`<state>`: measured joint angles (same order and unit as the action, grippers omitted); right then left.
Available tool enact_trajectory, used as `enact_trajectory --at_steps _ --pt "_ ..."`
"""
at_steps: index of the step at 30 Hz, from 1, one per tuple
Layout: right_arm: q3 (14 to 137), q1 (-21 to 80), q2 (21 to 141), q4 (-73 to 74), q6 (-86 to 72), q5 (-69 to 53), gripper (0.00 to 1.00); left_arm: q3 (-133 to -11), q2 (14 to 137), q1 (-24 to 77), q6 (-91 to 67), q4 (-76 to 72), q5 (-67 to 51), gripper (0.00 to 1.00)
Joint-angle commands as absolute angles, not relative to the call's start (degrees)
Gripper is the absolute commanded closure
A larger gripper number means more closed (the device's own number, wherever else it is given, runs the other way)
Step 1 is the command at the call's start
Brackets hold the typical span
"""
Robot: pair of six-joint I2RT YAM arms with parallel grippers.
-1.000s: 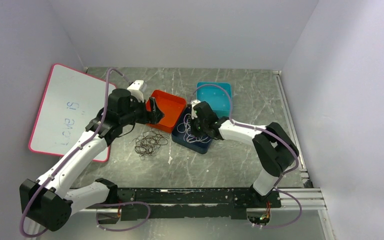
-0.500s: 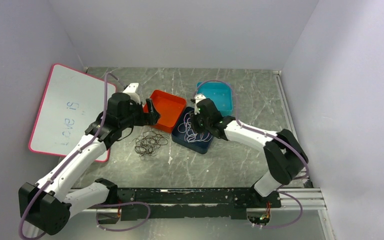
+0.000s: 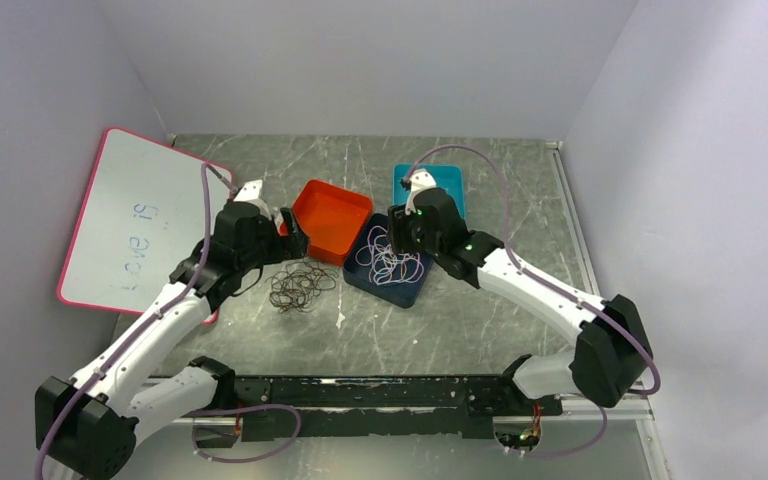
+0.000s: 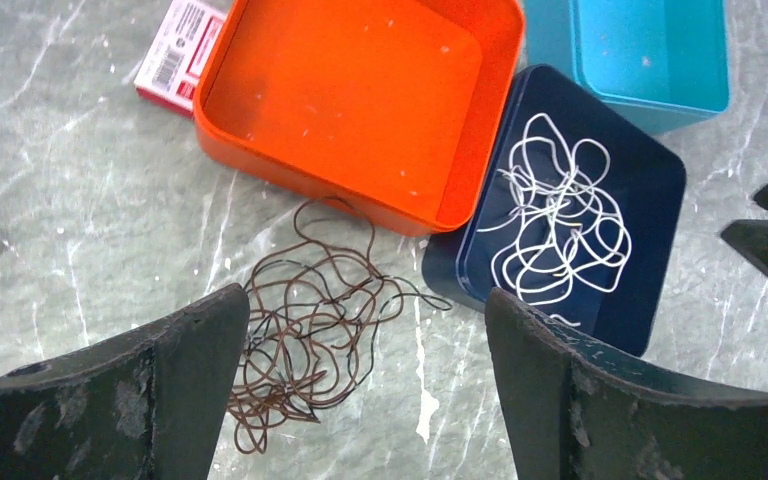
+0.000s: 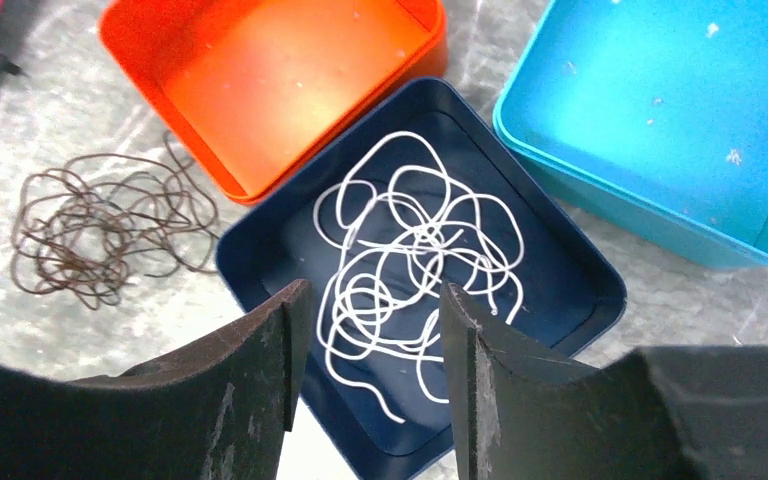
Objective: Untangle the cables
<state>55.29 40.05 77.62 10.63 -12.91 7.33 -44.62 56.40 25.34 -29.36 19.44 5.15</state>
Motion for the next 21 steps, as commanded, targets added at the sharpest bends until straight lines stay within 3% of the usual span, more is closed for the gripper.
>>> enact_trajectory --at_steps 1,14,21 --pt "54.45 41.70 75.52 8.16 -16.16 7.58 0.47 -41.70 54.24 25.04 -33.67 19.56 7.57 0.09" --pt "54.81 54.22 85.22 -0.85 -30.78 6.60 0.49 -38.11 51.98 25.04 -36.27 18.64 7.01 0.12" --pt "52.04 56.98 88.60 -3.65 -40.34 12.59 0.50 -37.98 50.38 25.00 -35.86 19.77 8.76 0.11"
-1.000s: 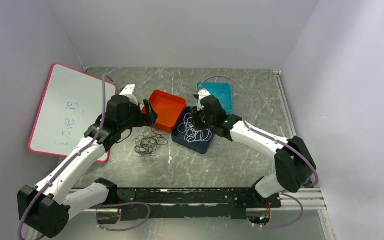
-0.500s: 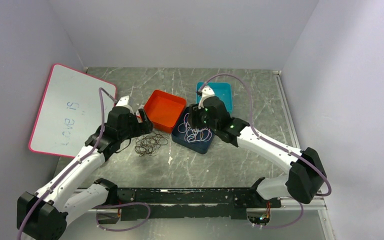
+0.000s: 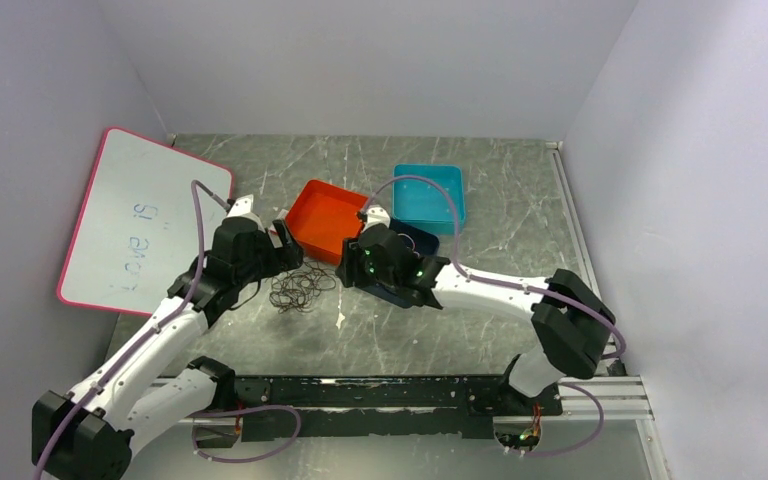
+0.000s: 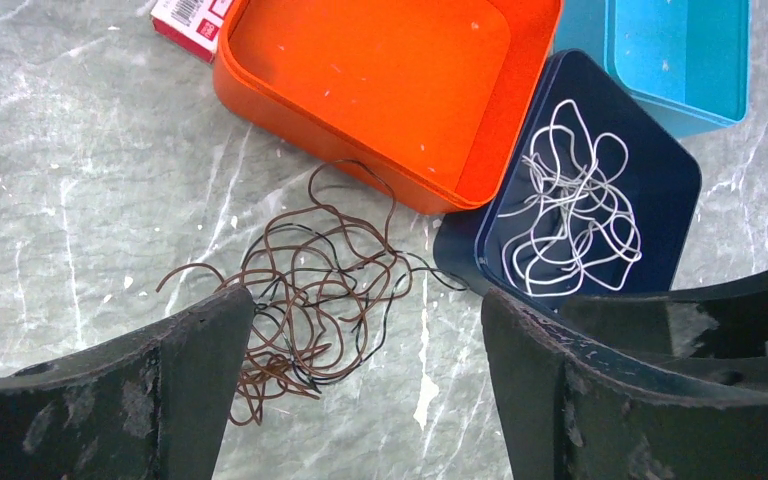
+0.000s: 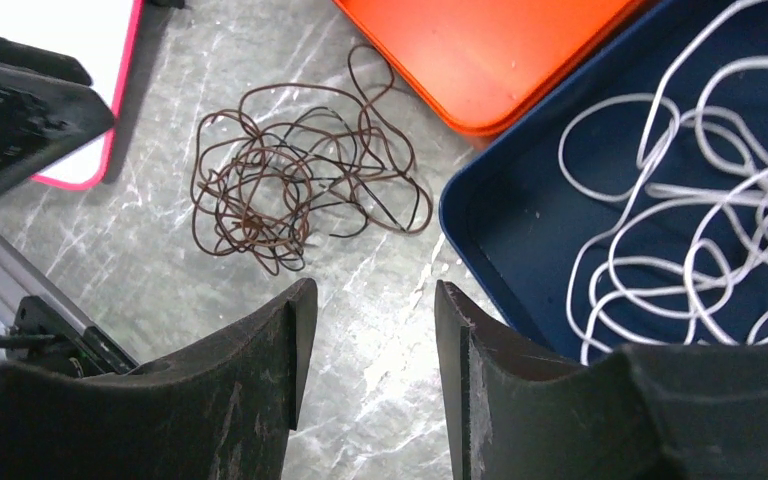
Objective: Untangle the cables
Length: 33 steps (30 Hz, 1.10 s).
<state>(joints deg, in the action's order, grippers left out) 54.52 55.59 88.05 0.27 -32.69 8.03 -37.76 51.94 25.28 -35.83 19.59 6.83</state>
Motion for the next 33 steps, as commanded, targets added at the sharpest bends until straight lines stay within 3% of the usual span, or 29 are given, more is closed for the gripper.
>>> enact_trajectory --at_steps 1,23,33 --pt "51.08 57.41 88.85 -5.09 -41.63 13.48 0.50 -37.84 50.18 25.00 -35.90 19.73 8.85 0.11" --pt "52.42 60.41 102.04 -15.65 -46.22 24.02 0.49 -37.44 49.95 25.03 -35.72 19.71 8.71 0.11" --pt "55.12 60.39 106.41 -20.24 -43.60 27.06 0.58 -37.36 49.85 25.05 -35.42 19.86 8.68 0.11"
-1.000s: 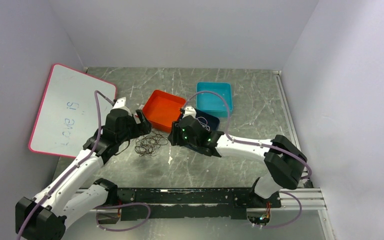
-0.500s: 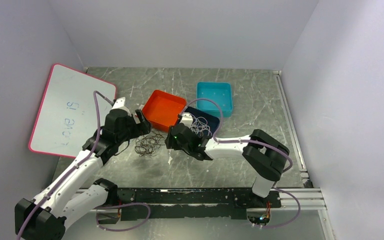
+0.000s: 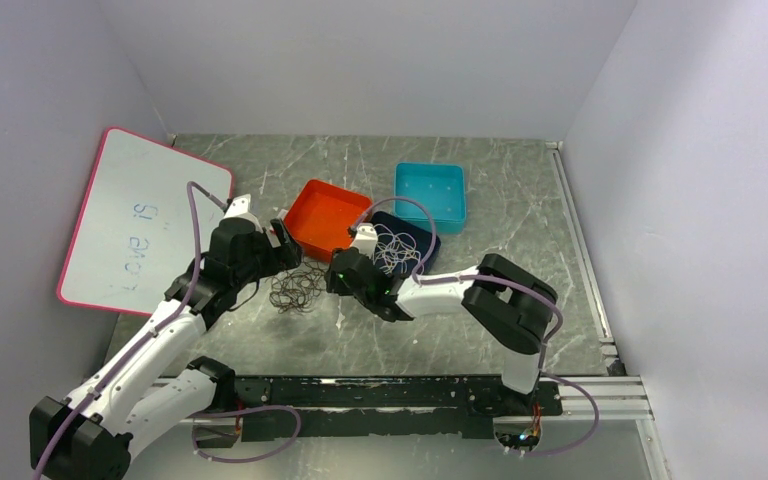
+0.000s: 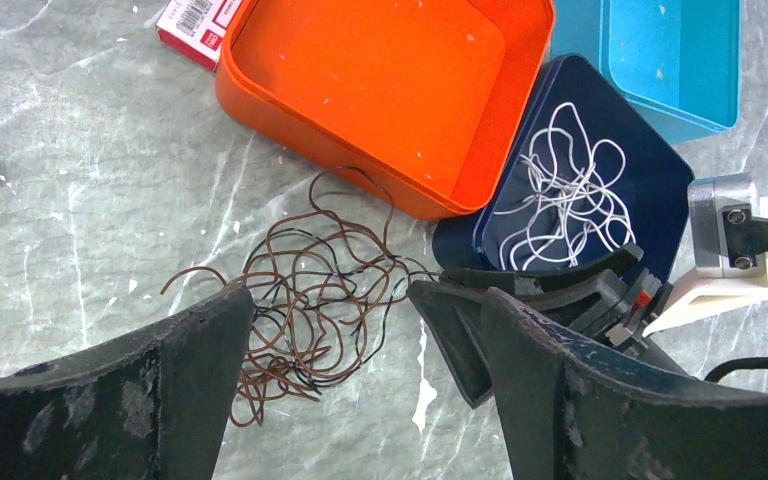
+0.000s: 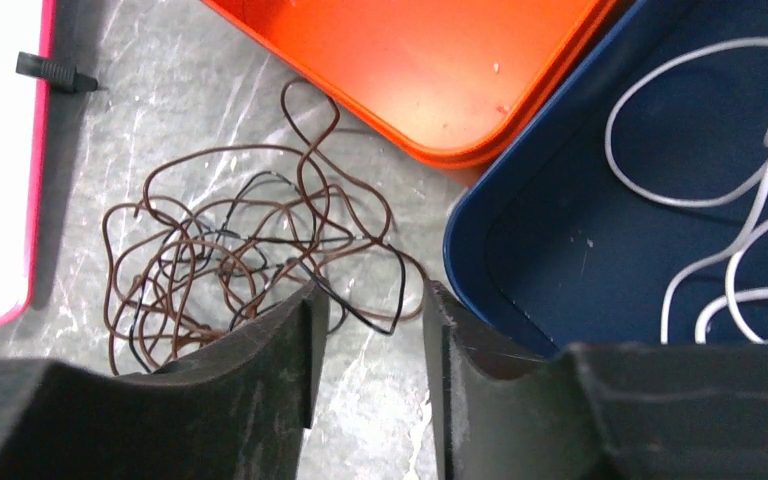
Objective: Untangle the cables
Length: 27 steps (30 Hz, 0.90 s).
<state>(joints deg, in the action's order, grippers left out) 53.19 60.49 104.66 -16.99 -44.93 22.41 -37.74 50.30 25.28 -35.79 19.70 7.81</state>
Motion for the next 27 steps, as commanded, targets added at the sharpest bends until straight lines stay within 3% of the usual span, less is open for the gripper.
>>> enact_trajectory --at_steps 1,5,10,20,27 --pt "55.37 60.38 106.76 -20.51 -43.37 27.22 0.61 -37.31 49.81 24.99 -35.44 19.91 8.64 0.11" --pt "55.57 60.38 106.46 -22.28 -41.07 28.55 0.84 -37.56 49.58 25.04 -35.29 20.65 8.89 0.12" --pt "54.68 60.50 101.04 -22.78 -32.31 27.10 1.00 -37.37 48.25 25.05 -35.09 21.50 10.37 0.11" --pt "51.46 60.72 82.13 -16.58 -17.27 14.30 1.00 -36.80 43.58 25.00 -34.17 18.83 10.58 0.10" --pt "55.77 60.68 76.25 -7.48 -12.33 3.33 1.00 -35.51 34.48 25.02 -30.61 13.17 4.22 0.07"
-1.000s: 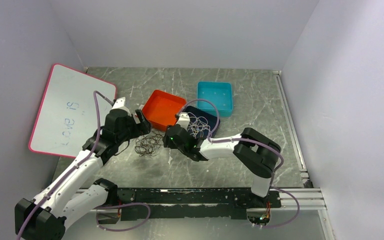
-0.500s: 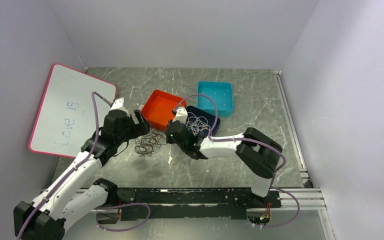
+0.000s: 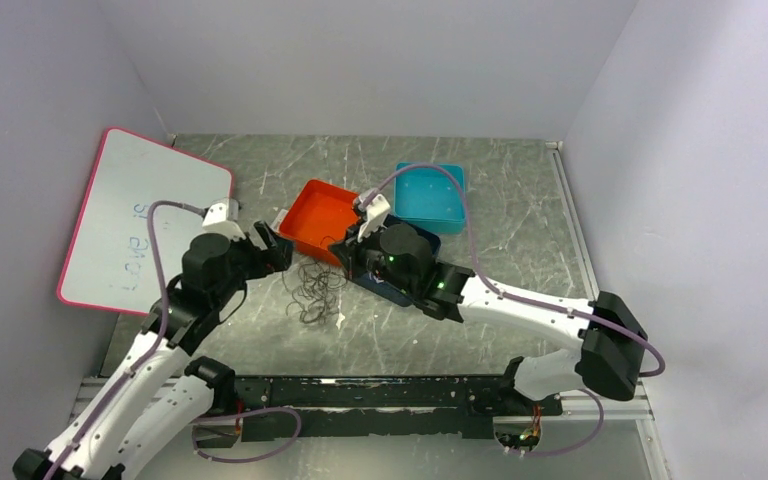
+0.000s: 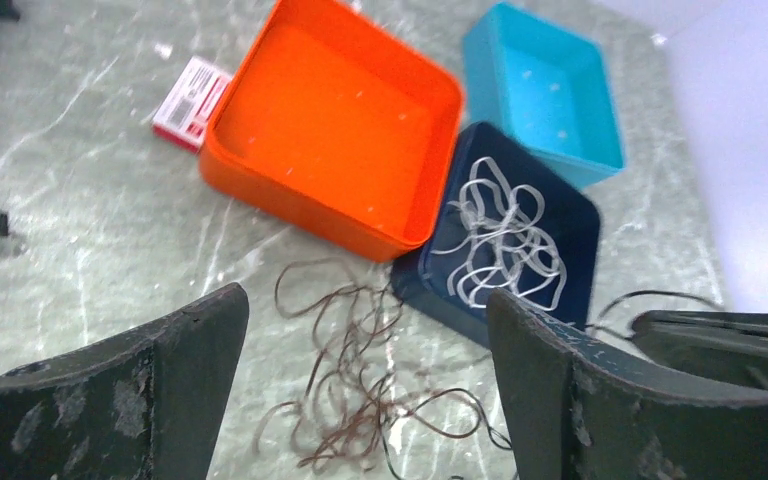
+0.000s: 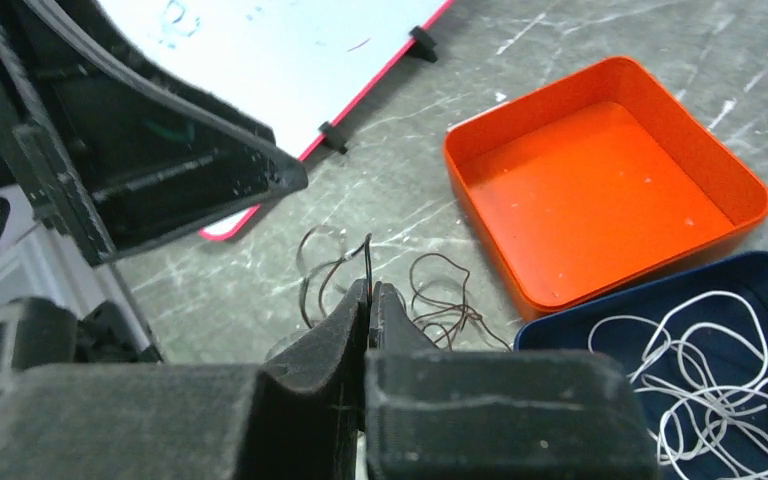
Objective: Untangle the cables
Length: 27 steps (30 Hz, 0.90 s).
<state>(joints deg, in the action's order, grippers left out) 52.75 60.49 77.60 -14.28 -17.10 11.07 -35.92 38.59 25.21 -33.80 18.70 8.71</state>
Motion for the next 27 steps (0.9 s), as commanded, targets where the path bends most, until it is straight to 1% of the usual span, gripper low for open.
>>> enact_trajectory --at_steps 1,4,10,16,23,27 --pt "56.85 60.65 76.44 -6.05 -12.00 2.24 1.00 -35.63 33.24 25.05 -29.91 12.61 3.09 0.06" --pt "60.45 60.65 77.17 -3.36 -11.52 0.53 1.00 -36.05 30.55 25.04 -26.99 10.20 -2.13 0.03" --pt "63.40 60.67 77.60 -3.75 -12.33 1.77 1.00 -36.59 31.44 25.05 -24.06 7.87 -11.51 0.04" --pt "68.24 60.72 79.73 -2.60 -12.99 4.69 1.00 -34.37 34.48 25.05 -24.69 0.40 -20.01 0.05" --pt "70.82 60.56 81.36 -3.56 -14.49 3.39 1.00 -32.87 37.44 25.05 -23.75 -1.42 -19.92 0.09" --pt "72.72 60.56 81.26 -3.20 -14.88 1.03 1.00 -32.22 39.16 25.00 -23.98 -2.39 -18.91 0.16"
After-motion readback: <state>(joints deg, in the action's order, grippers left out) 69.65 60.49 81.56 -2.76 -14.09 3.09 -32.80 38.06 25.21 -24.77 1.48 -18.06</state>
